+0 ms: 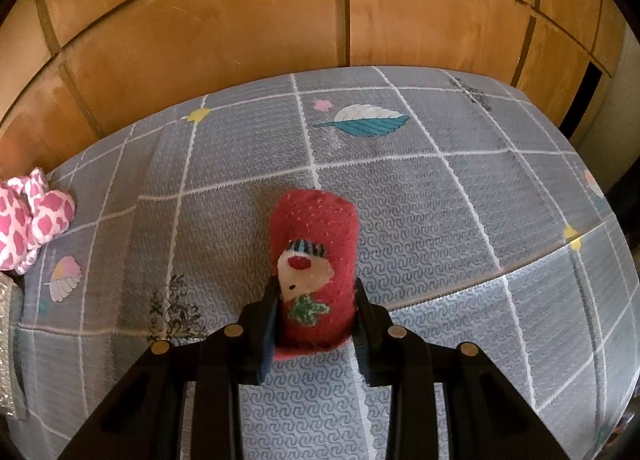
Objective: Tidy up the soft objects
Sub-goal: 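Carry the beige cloth into the gold tray and release it with the left tool, then carry the red sock doll over the gold tray with the right tool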
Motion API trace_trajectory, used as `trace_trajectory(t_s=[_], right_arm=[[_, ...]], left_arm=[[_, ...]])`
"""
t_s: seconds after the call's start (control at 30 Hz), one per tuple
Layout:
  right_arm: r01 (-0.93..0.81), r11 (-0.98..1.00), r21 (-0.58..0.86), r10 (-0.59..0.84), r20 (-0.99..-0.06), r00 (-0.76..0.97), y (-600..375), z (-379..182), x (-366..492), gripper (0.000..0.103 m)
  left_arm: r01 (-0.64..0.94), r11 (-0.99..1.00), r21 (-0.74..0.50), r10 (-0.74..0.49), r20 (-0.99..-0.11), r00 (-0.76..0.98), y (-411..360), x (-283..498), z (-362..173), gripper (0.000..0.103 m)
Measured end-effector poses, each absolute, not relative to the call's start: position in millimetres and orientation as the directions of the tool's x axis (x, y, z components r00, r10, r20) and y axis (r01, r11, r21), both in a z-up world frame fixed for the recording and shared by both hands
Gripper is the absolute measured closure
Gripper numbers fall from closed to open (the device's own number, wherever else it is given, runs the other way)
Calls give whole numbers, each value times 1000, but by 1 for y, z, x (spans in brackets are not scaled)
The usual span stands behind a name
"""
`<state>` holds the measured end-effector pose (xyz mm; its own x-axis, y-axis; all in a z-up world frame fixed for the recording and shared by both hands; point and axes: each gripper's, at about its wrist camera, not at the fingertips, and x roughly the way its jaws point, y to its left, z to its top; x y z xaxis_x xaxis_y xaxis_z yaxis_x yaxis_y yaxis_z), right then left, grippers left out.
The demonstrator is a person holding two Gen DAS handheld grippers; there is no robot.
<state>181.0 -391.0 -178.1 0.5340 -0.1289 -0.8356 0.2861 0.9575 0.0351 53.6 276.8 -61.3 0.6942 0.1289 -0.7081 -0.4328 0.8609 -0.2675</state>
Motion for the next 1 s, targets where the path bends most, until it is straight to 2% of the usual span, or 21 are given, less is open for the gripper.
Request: trace_trajectory(t_s=[0.13, 0.23, 0.43, 0.53, 0.57, 0.67, 0.73, 0.77, 0.93, 1.0], right_arm=[[295, 955, 8, -156, -835, 529, -385, -177, 181, 72], [315, 949, -22, -187, -842, 505, -380, -175, 182, 72], [329, 935, -130, -275, -852, 445, -365, -173, 189, 73], [338, 927, -162, -305, -851, 428, -362, -174, 192, 73], [342, 924, -172, -315, -850, 423, -361, -175, 192, 73], [348, 919, -188, -330, -848, 414, -359, -175, 194, 73], [350, 916, -195, -336, -848, 410, -358, -175, 194, 73], [351, 915, -198, -340, -848, 408, -357, -176, 195, 73], [358, 906, -226, -366, -843, 394, -352, -176, 199, 73], [360, 902, -238, -377, -840, 389, -348, -176, 199, 73]], left_arm=[[-508, 813, -284, 161, -729, 665, 314, 30, -79, 61], [-515, 786, -341, 117, -736, 666, 331, 24, -90, 61], [-485, 777, -402, 55, -724, 688, 336, 57, -96, 58], [-499, 775, -387, 39, -759, 649, 345, 79, -111, 57], [-518, 768, -376, 50, -772, 634, 349, 85, -117, 55], [-546, 773, -323, 88, -798, 596, 354, 95, -129, 39], [-560, 767, -313, 102, -802, 588, 353, 91, -131, 36], [-557, 774, -299, 118, -797, 592, 351, 89, -130, 31], [-527, 821, -219, 188, -768, 612, 326, 68, -115, 30], [-509, 842, -178, 225, -742, 632, 308, 56, -104, 23]])
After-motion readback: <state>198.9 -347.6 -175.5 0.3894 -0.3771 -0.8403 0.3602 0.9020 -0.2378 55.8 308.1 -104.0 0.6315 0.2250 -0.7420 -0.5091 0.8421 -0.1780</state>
